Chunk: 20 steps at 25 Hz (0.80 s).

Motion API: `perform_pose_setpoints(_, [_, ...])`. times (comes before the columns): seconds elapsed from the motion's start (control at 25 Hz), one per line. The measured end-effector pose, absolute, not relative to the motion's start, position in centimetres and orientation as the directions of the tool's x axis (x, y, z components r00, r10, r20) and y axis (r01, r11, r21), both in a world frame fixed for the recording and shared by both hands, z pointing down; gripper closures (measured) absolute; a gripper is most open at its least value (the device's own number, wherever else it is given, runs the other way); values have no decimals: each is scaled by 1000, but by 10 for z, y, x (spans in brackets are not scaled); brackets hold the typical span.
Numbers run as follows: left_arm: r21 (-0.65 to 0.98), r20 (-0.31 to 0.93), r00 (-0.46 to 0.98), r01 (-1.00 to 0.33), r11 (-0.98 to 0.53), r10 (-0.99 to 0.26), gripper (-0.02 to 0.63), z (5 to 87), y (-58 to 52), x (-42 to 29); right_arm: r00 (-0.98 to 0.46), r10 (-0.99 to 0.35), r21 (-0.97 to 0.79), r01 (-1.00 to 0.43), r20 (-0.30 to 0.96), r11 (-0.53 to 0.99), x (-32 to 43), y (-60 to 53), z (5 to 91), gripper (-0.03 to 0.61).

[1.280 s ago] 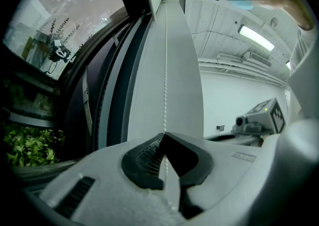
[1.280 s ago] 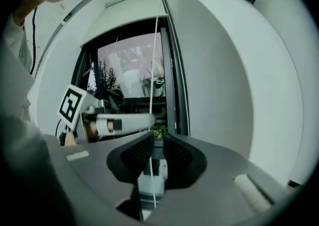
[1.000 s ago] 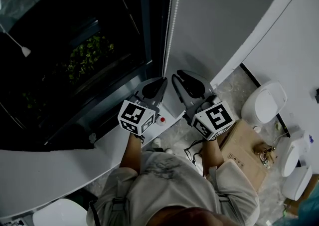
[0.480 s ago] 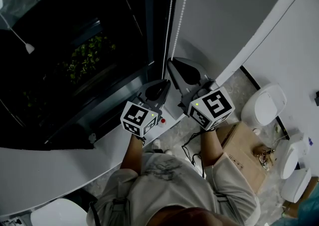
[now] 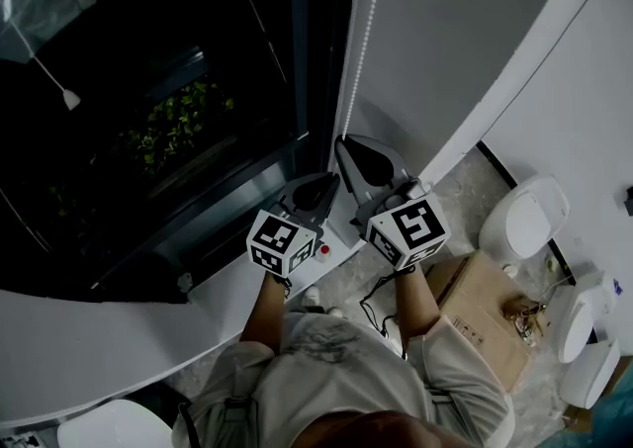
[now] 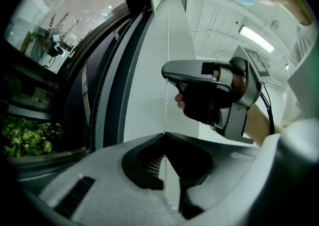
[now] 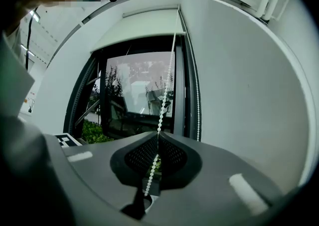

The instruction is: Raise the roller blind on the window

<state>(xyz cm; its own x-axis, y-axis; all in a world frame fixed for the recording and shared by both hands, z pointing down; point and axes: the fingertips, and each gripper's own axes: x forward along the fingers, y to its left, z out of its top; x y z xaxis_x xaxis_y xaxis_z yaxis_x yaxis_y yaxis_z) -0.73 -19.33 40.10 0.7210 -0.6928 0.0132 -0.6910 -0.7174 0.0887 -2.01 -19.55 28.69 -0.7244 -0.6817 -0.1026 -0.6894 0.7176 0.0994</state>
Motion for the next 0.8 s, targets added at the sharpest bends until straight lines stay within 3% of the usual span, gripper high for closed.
perform_pose_setpoints(0.8, [136,95,711,-703,-698,-697,604,463,-207,-3,-709,-705,54,-704,-7,708,-16,-205,349,568])
